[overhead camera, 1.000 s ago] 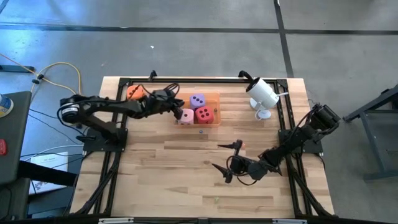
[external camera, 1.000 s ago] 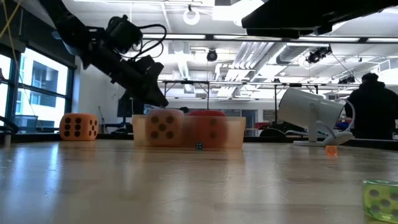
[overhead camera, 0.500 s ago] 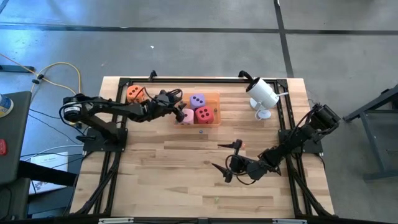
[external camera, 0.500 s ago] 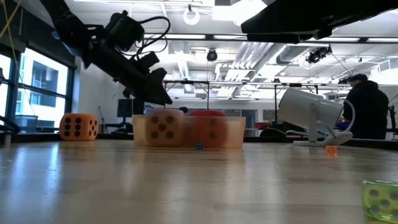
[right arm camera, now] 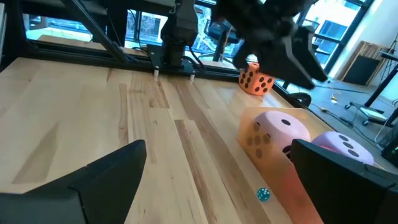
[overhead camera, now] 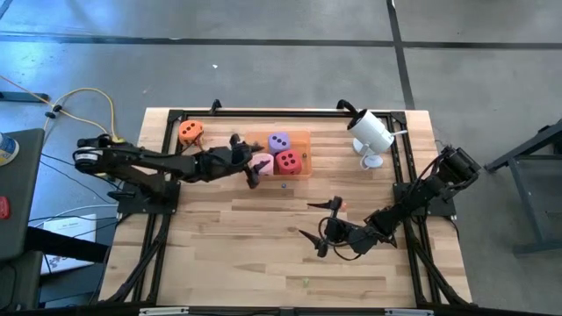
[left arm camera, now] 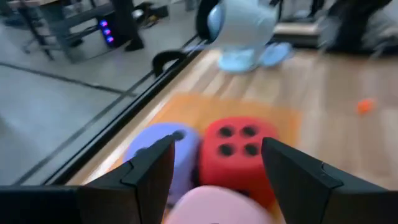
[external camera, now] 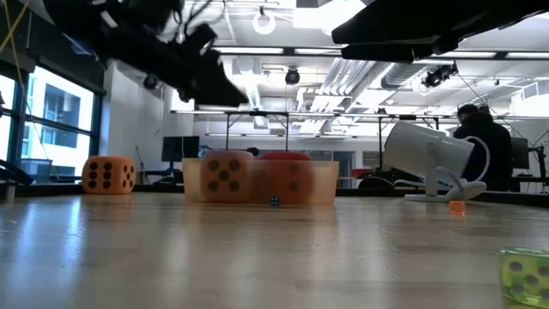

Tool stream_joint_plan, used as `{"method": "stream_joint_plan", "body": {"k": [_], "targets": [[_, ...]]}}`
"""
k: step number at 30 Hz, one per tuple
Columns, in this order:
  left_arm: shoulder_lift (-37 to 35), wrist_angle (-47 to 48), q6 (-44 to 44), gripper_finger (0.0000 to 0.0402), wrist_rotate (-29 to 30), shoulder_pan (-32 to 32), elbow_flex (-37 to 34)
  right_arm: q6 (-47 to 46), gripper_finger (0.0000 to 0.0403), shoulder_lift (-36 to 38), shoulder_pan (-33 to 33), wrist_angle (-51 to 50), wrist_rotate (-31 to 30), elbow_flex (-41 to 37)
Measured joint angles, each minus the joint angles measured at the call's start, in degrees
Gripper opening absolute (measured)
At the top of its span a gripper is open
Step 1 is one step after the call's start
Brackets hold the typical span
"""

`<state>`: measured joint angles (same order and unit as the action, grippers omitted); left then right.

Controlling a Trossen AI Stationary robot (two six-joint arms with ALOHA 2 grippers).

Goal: Pick & Place Dice
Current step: Put the small orange dice in the orange bin

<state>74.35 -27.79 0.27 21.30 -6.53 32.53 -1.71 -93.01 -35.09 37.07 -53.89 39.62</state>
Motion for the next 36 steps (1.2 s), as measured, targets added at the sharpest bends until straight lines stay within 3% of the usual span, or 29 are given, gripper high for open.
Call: {"method": "stream_joint_plan", "body": {"k": [5,11,18,22,36], "targets": [[-4.9,2.9,-7.2,0.0235,0.0,5.5,0.0,-0.5,0.0393,0.0,0.0,0.1,-0.1,0.0],[-7.0,8.2,-8.4,0.0235,0.0,11.8,0.0,-3.1,0.0393,0.0,0.0,0.9,1.4,0.0],[-7.0,8.7,-9.2,0.0235,-0.1,18.0,0.0,-0.5,0.0393,0.0,-1.0,3.0,-10.1,0.0],[-7.0,8.6,-9.3,0.0235,0.0,20.6,0.0,1.7,0.0393,0.0,-1.6,6.4,-11.8,0.0],[-7.0,8.5,-9.3,0.0235,0.0,22.8,0.0,-3.0,0.0393,0.0,1.7,8.9,5.8,0.0]]}}
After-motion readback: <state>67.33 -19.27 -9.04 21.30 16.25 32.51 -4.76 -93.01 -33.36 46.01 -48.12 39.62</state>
